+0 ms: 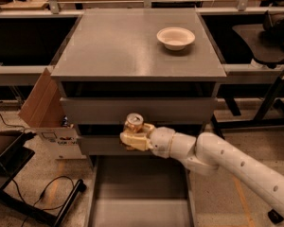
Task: Pick orange can from bottom drawer and place on counter
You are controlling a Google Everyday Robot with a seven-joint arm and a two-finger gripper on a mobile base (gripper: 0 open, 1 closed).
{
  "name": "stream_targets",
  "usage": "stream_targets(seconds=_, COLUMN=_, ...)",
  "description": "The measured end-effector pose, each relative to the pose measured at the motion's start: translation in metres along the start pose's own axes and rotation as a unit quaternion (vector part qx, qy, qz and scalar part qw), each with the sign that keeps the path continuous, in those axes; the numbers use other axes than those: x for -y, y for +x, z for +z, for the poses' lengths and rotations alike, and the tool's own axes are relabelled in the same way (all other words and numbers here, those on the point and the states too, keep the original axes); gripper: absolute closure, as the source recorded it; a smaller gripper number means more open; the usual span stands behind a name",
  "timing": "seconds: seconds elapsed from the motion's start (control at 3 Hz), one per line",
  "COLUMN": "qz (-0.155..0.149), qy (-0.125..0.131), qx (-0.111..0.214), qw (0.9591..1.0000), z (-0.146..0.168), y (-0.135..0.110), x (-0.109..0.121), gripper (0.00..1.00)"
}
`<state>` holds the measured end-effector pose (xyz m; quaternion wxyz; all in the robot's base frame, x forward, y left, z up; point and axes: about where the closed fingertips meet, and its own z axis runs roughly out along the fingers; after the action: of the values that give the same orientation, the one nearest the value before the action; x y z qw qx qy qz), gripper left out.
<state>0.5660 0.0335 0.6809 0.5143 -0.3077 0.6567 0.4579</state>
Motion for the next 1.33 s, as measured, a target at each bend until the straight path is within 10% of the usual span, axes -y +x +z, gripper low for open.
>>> stream_targets(seconds=0.67, qz=-0.019, qy=0.008, qx=0.057, qw=0.9981, z=0.007, y=-0.129, x=0.015, gripper=1.0)
stream_targets(seconds=1.33, qz=-0.016, qy=0.012, qx=0.063, qw=0.9978, z=0.04, y=-0.159, x=0.035, gripper=1.0)
